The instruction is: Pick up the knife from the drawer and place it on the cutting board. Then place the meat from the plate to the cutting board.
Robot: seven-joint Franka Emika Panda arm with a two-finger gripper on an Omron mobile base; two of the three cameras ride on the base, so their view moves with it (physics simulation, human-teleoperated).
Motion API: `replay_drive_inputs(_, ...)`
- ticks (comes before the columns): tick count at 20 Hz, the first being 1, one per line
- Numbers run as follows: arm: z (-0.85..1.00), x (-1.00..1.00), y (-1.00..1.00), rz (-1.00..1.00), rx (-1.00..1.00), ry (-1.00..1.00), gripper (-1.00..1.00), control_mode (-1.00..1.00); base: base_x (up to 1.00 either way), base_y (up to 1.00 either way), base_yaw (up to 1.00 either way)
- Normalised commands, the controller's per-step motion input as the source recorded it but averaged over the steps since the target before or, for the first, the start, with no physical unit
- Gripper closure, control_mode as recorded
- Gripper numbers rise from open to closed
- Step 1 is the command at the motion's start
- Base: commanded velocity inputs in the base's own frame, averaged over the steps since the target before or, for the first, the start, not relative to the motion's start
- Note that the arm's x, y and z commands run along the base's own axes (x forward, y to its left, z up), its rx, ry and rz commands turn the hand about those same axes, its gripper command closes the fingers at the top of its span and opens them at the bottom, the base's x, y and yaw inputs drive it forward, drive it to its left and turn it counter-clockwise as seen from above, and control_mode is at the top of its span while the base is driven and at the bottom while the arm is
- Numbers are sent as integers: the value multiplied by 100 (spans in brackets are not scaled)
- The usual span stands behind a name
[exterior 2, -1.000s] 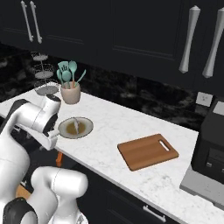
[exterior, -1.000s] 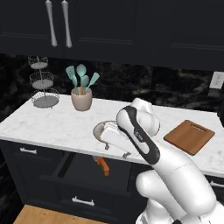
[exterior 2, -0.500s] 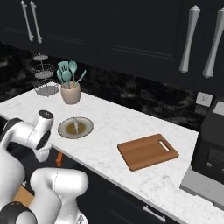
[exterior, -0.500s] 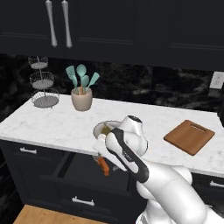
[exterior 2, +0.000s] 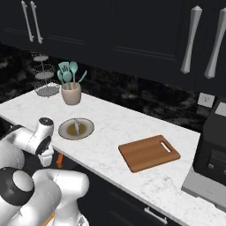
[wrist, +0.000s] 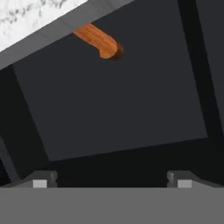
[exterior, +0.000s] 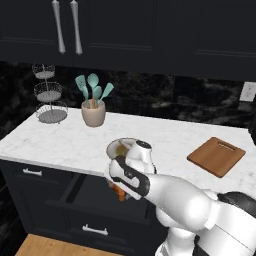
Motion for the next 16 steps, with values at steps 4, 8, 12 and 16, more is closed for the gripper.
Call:
replay_drive_inputs(4, -25, 2, 31, 11, -20, 1, -100, -100, 0, 0, 0)
replay_drive_inputs(8, -19, 0, 6, 9, -5, 0, -100, -100, 0, 0, 0)
replay_drive_inputs(12, -11, 0, 0, 7, 0, 0, -100, -100, 0, 0, 0)
replay_drive_inputs(16, -28, 0, 0, 5, 0, 0, -100, -100, 0, 0, 0)
